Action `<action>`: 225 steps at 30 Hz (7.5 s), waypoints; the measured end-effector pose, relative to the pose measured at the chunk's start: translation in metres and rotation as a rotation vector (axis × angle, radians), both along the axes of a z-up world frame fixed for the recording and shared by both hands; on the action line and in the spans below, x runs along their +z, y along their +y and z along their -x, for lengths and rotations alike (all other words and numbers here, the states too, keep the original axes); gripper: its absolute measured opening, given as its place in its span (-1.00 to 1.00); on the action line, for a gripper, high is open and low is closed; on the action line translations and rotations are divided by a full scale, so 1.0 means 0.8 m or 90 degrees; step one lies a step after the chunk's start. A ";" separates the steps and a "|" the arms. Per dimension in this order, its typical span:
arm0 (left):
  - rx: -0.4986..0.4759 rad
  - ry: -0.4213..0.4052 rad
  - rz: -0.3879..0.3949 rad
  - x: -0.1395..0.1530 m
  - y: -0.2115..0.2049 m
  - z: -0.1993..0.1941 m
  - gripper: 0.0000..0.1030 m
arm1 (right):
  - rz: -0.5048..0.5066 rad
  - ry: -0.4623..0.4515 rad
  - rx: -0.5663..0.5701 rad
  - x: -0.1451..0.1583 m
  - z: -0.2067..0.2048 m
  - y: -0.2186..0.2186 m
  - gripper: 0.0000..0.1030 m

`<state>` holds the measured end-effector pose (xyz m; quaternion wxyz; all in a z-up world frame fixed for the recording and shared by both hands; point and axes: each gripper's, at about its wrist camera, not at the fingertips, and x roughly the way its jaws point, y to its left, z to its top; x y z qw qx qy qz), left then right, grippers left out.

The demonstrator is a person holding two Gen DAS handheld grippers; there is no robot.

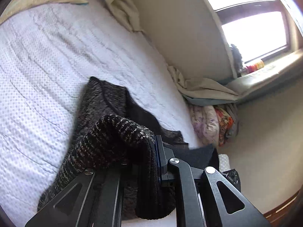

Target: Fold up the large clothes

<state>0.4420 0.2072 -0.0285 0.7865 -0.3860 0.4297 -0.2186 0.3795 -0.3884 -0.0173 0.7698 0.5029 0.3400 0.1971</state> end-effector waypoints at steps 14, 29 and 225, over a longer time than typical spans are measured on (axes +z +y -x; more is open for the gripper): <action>0.062 0.074 -0.003 -0.057 0.019 -0.027 0.08 | 0.021 0.096 -0.044 -0.071 -0.052 -0.004 -0.59; 0.086 -0.006 -0.180 0.002 -0.011 0.005 0.40 | 0.232 0.076 -0.097 -0.009 -0.023 -0.008 -0.07; -0.163 -0.321 -0.444 0.072 -0.365 0.119 -0.62 | 0.199 0.119 -0.018 -0.029 0.046 0.098 -0.36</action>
